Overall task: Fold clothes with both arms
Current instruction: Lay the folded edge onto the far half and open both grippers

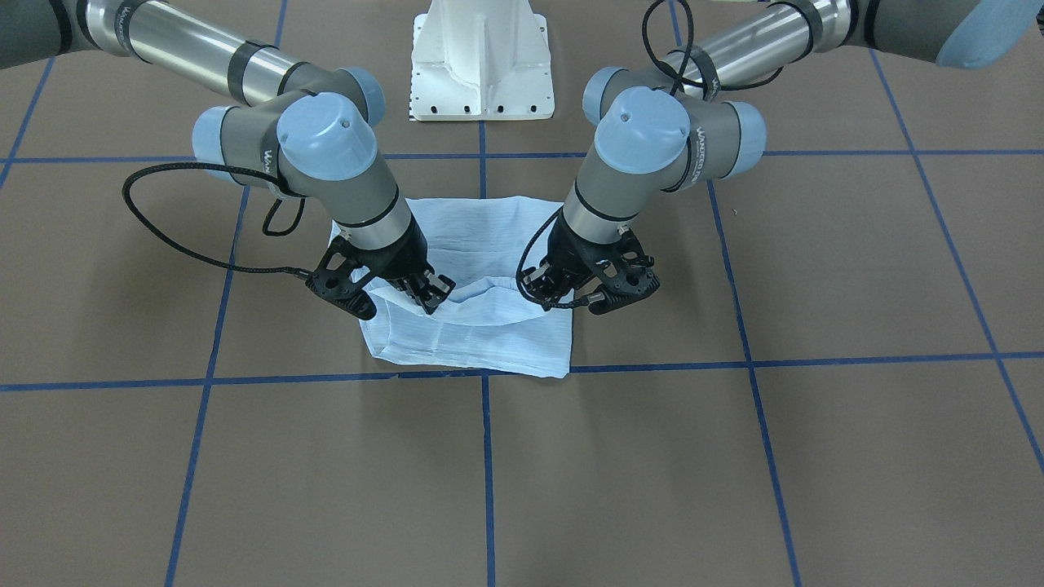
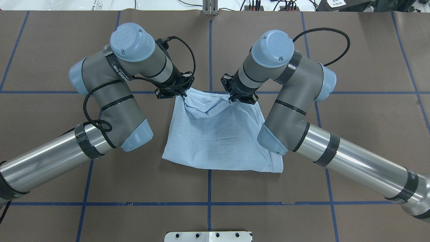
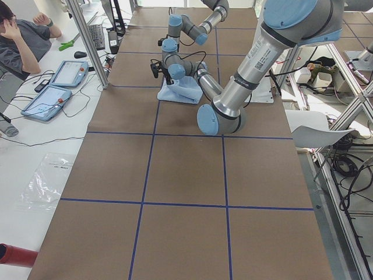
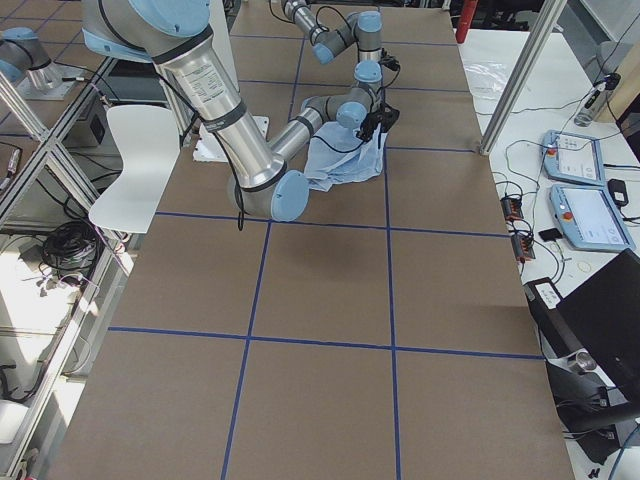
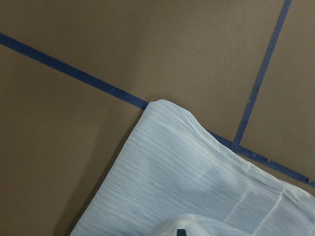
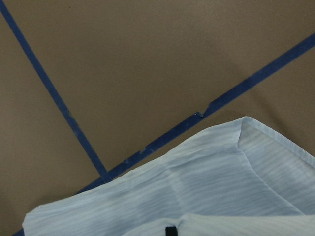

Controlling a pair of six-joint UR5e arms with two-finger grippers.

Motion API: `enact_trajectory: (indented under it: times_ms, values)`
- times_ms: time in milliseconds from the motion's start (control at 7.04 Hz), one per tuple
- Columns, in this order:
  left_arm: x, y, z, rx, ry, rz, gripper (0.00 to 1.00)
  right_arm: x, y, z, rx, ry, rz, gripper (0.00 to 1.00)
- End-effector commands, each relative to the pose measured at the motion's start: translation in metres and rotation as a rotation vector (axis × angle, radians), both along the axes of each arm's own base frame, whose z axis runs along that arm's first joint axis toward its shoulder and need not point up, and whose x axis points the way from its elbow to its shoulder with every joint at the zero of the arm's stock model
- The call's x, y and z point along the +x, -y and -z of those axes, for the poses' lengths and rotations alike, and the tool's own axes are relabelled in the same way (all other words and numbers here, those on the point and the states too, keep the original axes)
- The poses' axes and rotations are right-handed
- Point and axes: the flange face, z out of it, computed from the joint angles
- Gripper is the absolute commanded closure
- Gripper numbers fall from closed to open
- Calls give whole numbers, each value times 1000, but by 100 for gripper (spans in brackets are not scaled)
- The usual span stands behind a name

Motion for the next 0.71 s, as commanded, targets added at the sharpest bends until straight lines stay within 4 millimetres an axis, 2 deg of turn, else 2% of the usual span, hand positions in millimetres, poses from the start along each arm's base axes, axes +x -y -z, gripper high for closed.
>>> enact_trajectory:
  times_ms: [0, 142, 284, 426, 568]
  values:
    - [4, 9, -9, -1, 3, 5, 100, -2, 10, -5, -5, -8, -6, 100]
    - [4, 8, -8, 10, -1, 1, 100, -3, 10, -5, -5, -6, -4, 100]
    - [5, 8, -8, 15, -3, -1, 23, -7, 12, -10, 11, 11, -5, 35]
    - [4, 8, -7, 13, -2, 5, 1, -12, 16, -18, 20, 22, -9, 0]
    - [1, 11, -9, 12, 3, 10, 1, -12, 17, -23, 18, 21, -6, 0]
